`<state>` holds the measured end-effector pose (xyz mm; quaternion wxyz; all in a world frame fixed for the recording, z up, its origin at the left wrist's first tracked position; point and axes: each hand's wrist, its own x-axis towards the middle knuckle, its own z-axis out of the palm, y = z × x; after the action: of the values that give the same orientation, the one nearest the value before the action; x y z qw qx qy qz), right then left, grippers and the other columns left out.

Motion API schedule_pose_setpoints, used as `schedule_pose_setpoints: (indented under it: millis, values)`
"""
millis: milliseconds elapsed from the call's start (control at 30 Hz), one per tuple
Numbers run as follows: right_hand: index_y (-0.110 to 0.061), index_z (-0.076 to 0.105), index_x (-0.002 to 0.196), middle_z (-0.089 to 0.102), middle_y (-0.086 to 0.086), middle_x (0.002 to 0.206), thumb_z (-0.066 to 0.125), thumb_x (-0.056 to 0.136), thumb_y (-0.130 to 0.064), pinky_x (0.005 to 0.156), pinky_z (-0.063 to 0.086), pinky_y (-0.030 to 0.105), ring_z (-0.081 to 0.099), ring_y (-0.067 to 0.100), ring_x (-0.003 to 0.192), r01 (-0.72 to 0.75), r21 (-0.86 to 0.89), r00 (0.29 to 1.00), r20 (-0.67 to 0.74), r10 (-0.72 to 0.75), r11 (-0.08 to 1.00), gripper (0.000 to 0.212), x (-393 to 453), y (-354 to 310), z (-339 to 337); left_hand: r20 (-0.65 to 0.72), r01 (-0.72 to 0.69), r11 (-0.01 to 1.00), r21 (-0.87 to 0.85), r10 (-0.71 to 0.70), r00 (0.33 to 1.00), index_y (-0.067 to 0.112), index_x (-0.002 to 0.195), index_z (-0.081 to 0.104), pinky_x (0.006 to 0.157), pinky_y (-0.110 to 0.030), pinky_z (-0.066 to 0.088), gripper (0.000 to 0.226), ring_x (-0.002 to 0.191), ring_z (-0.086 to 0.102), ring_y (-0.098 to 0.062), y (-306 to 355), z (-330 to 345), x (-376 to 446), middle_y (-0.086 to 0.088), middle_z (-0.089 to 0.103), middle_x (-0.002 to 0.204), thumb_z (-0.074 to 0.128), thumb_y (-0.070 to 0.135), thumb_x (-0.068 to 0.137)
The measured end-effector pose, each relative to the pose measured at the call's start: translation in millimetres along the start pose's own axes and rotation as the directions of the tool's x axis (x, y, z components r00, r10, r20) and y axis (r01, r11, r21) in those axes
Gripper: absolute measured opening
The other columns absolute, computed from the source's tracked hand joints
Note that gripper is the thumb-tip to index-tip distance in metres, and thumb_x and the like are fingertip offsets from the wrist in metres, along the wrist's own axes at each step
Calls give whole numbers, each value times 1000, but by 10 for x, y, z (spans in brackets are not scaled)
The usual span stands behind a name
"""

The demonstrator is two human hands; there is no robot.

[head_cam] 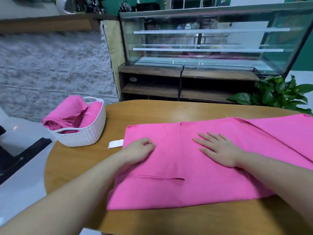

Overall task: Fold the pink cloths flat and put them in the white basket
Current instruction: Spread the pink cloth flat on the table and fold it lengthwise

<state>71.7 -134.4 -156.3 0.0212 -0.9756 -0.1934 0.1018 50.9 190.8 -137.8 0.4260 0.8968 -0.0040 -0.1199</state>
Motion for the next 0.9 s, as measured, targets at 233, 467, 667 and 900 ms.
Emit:
schedule_pose_setpoints:
  millis: [233,467,667,900]
  values:
    - [-47,32,144,44,-4,150,52,82,-28,107,42,43,48,19,132,379,-137,842,-360,-402,915,67,43,-500,-214,72,60,960,-275,-42,997,22,96,63,49,-23,38,13,51,46,-9,-212,-240,-295,3,58,73,52,29,99]
    - [-33,49,136,52,-5,142,62,74,-31,106,37,47,49,16,125,524,-198,750,-354,-559,828,64,282,-973,-220,54,65,935,-348,-50,997,15,105,64,40,-19,39,24,55,50,-7,-305,-276,-388,1,62,81,45,30,103]
    - [-25,63,97,66,-9,86,48,83,-45,79,49,40,60,15,80,498,266,808,-487,-331,825,28,459,-1329,-414,7,5,837,-547,-1,1000,11,107,63,41,-19,40,47,55,52,-11,-365,-286,-459,-2,66,79,39,50,101]
    - [-53,45,73,47,-13,60,52,99,-37,63,43,41,46,10,61,354,357,823,-558,-107,864,31,799,-1552,-709,76,21,801,-598,30,997,11,104,68,58,-26,41,71,80,58,-23,-465,-321,-489,-7,67,93,62,76,75]
